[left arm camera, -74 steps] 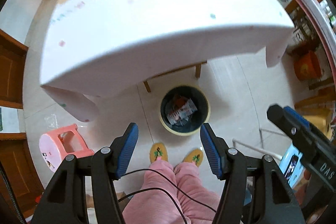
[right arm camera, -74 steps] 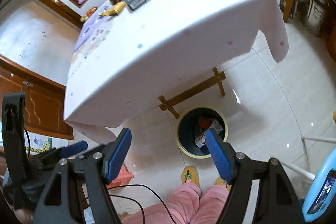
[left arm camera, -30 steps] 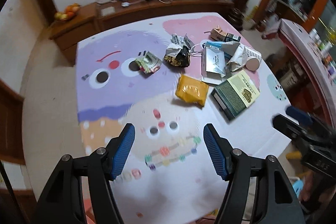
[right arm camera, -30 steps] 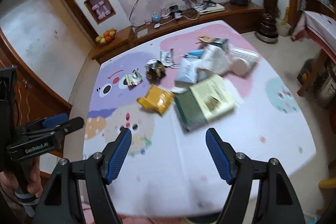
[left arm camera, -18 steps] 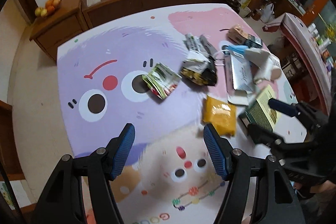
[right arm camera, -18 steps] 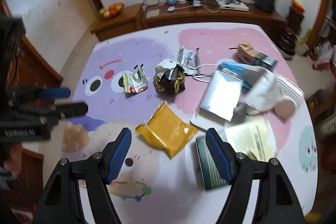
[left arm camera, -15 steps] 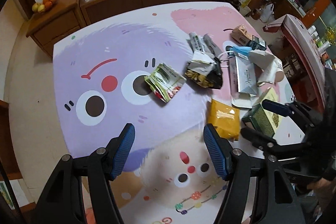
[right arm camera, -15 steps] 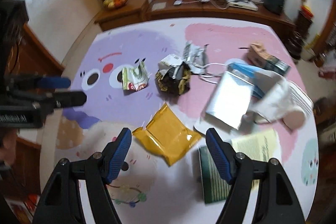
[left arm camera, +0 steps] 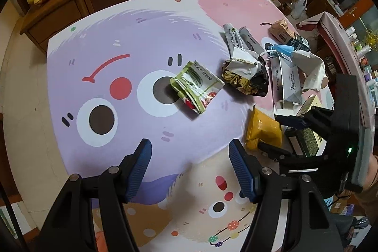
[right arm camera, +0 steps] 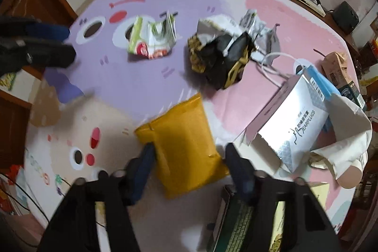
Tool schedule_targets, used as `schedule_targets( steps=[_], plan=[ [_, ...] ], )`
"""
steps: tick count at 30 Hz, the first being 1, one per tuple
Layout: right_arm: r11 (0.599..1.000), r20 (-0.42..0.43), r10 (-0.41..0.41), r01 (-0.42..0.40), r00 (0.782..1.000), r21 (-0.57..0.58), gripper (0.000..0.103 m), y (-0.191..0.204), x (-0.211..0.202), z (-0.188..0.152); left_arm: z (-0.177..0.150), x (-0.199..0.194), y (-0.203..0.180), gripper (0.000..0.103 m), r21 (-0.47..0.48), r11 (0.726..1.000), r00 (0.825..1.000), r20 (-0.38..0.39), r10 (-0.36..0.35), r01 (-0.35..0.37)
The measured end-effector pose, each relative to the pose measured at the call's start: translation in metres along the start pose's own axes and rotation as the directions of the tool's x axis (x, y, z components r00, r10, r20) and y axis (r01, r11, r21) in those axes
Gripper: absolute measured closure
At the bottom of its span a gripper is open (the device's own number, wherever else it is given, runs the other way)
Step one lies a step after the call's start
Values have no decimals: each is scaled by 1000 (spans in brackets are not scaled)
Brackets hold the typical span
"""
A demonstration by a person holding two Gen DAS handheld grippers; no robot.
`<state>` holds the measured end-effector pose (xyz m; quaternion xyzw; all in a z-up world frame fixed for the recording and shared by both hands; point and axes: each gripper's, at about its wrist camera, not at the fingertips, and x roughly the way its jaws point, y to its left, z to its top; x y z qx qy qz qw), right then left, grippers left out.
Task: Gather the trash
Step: 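Grasp the yellow packet with the right gripper while the left gripper grasps the green snack wrapper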
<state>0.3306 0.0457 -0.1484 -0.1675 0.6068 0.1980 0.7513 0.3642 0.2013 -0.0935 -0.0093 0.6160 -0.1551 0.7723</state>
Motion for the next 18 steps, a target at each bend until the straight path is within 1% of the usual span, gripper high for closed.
schedule_targets(
  steps=[2, 4, 8, 13, 18],
  plan=[
    [1000, 6, -12, 12, 1000, -5, 59, 2, -2, -1, 2, 2, -2, 37, 0, 1000, 1000, 0, -5, 5],
    [1000, 7, -3, 3, 1000, 6, 67, 3, -4, -1, 6, 6, -5, 37, -6, 1000, 1000, 2, -12, 12],
    [998, 34, 21, -22, 999, 55, 74, 3, -13, -2, 12, 12, -7, 37, -34, 999, 1000, 0, -21, 21],
    [981, 117, 79, -98, 990, 167, 78, -4, -35, -1, 24, 19, -9, 37, -91, 995, 999, 9, -32, 33],
    [955, 193, 95, -144, 977, 258, 79, -16, -52, 5, 37, 28, -10, 37, -162, 986, 999, 35, -22, 27]
  ],
)
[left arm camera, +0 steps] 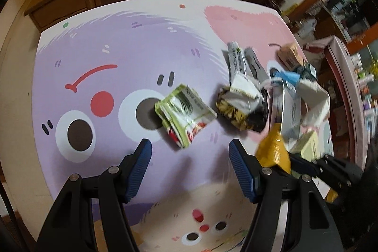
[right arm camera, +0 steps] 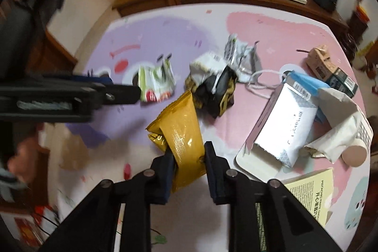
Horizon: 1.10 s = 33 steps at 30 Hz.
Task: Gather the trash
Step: 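Grasp the yellow packet with the right gripper while the left gripper grasps the green snack wrapper, then carry the yellow packet and green wrapper with both grippers over the black bin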
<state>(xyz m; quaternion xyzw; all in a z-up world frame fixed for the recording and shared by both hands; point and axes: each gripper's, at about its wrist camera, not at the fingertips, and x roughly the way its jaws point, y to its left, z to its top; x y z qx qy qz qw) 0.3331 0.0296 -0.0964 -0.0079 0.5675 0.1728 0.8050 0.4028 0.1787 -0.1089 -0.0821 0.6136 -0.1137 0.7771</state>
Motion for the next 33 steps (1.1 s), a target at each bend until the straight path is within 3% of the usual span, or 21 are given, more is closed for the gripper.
schedule_targets(
  steps=[4, 10, 17, 19, 21, 25, 33],
  plan=[
    [998, 46, -22, 19, 999, 66, 80, -10, -7, 14, 8, 12, 5, 37, -83, 996, 1000, 7, 15, -14],
    [974, 118, -63, 35, 991, 224, 81, -32, -8, 20, 17, 31, 11, 37, -247, 969, 1000, 28, 9, -2],
    [950, 133, -72, 27, 989, 312, 81, -45, -2, 12, 25, 56, 4, 37, -292, 951, 994, -1, 105, -101],
    [946, 131, -68, 22, 989, 323, 81, -47, 0, 9, 27, 57, -2, 43, -272, 952, 989, -1, 146, -140],
    [943, 128, -64, 18, 990, 332, 81, -48, 2, 6, 25, 59, -7, 63, -256, 953, 987, -9, 162, -159],
    [937, 120, -48, 3, 992, 350, 81, -51, 3, -2, 17, 55, -17, 78, -214, 959, 982, 2, 190, -185],
    [934, 132, -23, -26, 991, 356, 81, -44, -10, -26, -19, 29, -28, 83, -201, 968, 987, 25, 156, -148]
  ],
)
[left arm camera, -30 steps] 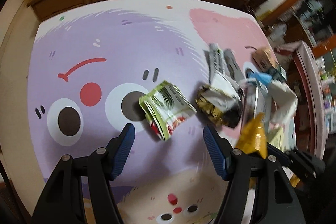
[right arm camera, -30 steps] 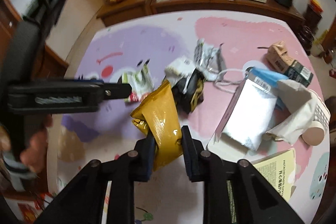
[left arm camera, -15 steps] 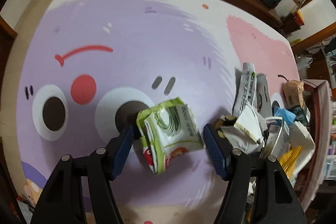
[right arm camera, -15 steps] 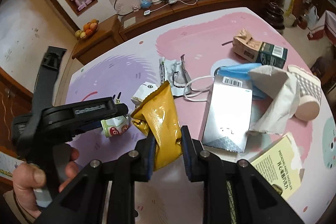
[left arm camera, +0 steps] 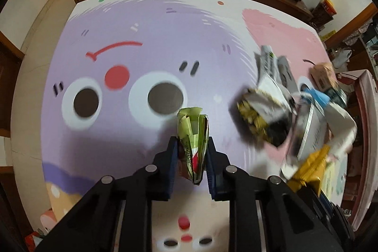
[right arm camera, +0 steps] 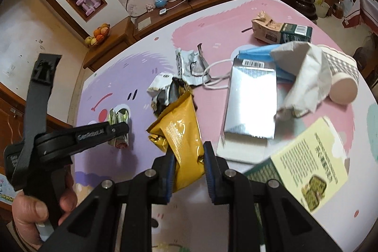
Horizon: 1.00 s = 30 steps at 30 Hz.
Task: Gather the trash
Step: 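Carry the yellow packet and green wrapper with both grippers over the black bin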
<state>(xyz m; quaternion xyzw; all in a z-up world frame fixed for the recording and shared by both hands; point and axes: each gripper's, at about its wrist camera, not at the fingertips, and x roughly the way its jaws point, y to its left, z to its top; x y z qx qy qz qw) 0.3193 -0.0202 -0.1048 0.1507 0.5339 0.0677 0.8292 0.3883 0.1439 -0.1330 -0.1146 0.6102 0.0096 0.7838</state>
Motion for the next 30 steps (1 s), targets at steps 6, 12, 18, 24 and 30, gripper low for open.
schedule_targets(
  steps=[6, 12, 18, 24, 30],
  plan=[
    [999, -5, 44, -44, 999, -13, 81, -3, -25, -28, -51, -38, 2, 83, 36, 999, 999, 10, -35, 35],
    [995, -7, 88, -88, 996, -37, 81, -14, -65, -66, -122, -77, -9, 83, 79, 996, 999, 22, -46, 44],
    [990, 2, 126, -126, 992, -63, 81, -36, -115, -118, -199, -114, -24, 83, 105, 993, 998, 34, -60, 57],
    [985, -5, 155, -155, 988, -75, 81, -73, -167, -176, -280, -146, -50, 83, 113, 992, 995, 76, -67, 58],
    [980, -39, 156, -160, 987, -118, 81, -105, -202, -235, -362, -161, -78, 83, 118, 991, 994, 82, -71, 61]
  ],
)
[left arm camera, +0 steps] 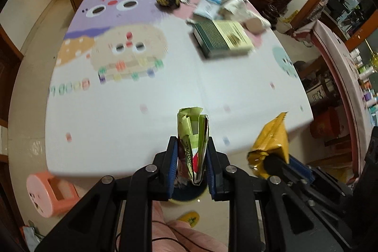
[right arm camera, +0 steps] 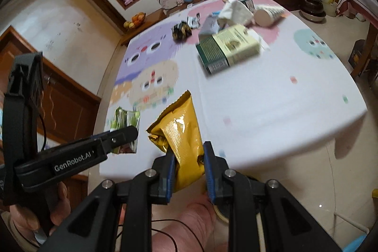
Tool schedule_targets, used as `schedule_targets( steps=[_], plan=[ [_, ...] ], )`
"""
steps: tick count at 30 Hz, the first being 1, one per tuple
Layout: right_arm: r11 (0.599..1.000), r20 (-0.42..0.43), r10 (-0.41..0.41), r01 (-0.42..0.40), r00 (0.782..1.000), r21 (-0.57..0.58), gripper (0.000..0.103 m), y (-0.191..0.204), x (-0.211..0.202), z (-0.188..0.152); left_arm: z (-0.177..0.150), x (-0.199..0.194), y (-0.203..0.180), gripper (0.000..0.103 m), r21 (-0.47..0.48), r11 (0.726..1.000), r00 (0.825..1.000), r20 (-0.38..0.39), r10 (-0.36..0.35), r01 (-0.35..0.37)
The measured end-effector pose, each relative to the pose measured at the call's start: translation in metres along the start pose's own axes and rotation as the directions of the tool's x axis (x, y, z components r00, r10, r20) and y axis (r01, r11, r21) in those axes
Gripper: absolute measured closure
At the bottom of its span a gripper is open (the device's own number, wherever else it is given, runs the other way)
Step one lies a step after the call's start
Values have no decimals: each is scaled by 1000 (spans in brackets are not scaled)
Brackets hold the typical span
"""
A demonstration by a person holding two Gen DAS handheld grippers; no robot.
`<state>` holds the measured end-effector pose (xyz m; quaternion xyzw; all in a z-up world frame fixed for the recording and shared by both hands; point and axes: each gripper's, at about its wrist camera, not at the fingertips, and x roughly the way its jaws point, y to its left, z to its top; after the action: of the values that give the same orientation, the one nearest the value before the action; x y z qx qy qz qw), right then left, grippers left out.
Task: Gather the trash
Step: 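Carry the yellow packet and green wrapper with both grippers over the black bin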
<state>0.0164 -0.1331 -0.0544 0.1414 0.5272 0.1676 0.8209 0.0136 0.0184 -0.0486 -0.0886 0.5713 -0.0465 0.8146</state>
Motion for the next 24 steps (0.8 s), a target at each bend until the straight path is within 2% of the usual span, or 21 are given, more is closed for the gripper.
schedule_targets(
  steps=[7, 12, 17, 24],
  plan=[
    [999, -51, -2, 4, 999, 45, 81, -29, -11, -66, -68, 4, -30, 83, 76, 997, 999, -45, 20, -16],
    [992, -64, -14, 22, 998, 126, 81, -55, 5, -107, -101, 28, -40, 82, 165, 986, 997, -67, 36, -25],
    [974, -92, -38, 58, 995, 221, 81, -86, 44, -140, -129, 80, -41, 80, 226, 974, 992, -122, 37, -8],
    [920, -134, -66, 112, 989, 375, 81, -146, 125, -193, -165, 194, -31, 80, 299, 954, 982, -177, 59, -3]
  ],
)
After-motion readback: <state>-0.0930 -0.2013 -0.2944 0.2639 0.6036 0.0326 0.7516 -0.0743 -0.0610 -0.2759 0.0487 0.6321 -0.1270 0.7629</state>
